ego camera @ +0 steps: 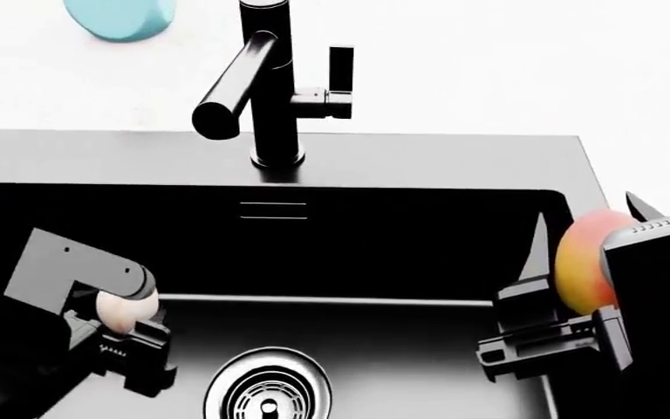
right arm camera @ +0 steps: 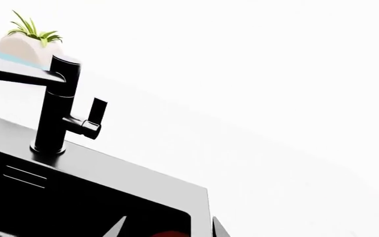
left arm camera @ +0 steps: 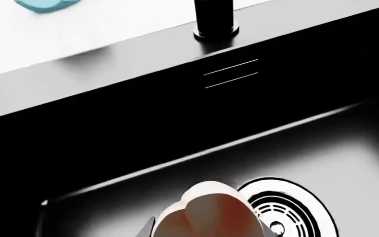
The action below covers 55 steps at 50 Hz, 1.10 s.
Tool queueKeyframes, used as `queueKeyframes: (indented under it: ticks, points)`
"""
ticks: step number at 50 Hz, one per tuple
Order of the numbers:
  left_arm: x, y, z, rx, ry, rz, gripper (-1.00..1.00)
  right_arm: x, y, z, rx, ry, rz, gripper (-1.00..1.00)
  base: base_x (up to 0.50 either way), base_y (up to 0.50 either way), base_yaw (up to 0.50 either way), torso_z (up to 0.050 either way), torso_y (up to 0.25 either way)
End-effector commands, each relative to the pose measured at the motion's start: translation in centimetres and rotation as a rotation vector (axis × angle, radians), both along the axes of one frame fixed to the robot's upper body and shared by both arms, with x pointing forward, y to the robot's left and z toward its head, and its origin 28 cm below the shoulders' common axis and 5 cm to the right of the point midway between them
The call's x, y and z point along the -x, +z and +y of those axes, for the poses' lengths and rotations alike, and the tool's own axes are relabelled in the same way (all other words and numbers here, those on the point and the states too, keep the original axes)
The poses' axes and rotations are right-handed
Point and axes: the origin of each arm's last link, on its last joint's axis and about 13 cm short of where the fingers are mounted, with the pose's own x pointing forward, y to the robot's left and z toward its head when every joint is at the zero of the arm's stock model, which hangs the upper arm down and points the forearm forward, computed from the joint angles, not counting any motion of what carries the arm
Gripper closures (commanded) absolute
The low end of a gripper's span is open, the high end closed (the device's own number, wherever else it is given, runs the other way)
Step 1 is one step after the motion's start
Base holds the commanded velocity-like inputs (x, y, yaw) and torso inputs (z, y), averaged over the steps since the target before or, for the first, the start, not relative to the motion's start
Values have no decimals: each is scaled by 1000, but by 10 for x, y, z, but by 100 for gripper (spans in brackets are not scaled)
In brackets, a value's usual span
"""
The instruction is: There is a mixed pile of frozen fruits and vegetables on the counter. Locate all the frozen vegetables and place the items in a bowl on the counter. Take all the frozen fruits and defrost them in a running sink.
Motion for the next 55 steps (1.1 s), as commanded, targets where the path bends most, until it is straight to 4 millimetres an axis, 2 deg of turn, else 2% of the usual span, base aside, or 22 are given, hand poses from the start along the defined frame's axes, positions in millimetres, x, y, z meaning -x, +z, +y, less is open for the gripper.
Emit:
queueKeyframes:
  ticks: [1,9,16,17,25,28,33,34,37,45,48,51,55]
  points:
    - [-7,-37,-2,-29,11,114,100,-1,0,2,-29,-118,-69,100,0,0,0,0,0]
    - [-9,-52,0,-44,33,158,100,-1,1,2,-35,-113,-72,100,0,0,0,2,0]
    - [-11,-45,1,-41,54,145,100,-1,0,1,-37,-115,-67,100,0,0,0,0,1]
    - [-11,-44,2,-45,54,141,-100,-1,0,1,-38,-116,-67,100,0,0,0,0,0]
    - [-9,-35,3,-38,61,115,-100,-1,0,0,-41,-116,-67,100,0,0,0,0,0]
    - [-7,-26,5,-28,73,85,-100,-2,-2,1,-40,-111,-63,100,0,0,0,0,0]
    - [6,17,19,58,149,-34,-100,-4,-4,3,-59,-105,-44,100,0,0,0,0,0]
    - [9,21,20,60,146,-44,-100,-4,-4,3,-58,-103,-44,100,0,0,0,0,0]
    - [22,57,27,82,169,-146,-100,-3,-4,6,-58,-88,-35,100,0,0,0,0,0]
    - [46,94,33,79,170,-256,-100,-6,-5,14,-72,-28,10,100,0,0,0,0,0]
    - [54,101,36,77,170,-278,-100,-11,-1,19,-37,-8,23,100,0,0,0,0,0]
    - [53,101,43,79,192,-285,-100,-16,10,31,18,34,9,100,0,0,0,0,0]
    - [54,104,46,93,213,-290,-100,-27,13,42,2,89,49,100,0,0,0,0,0]
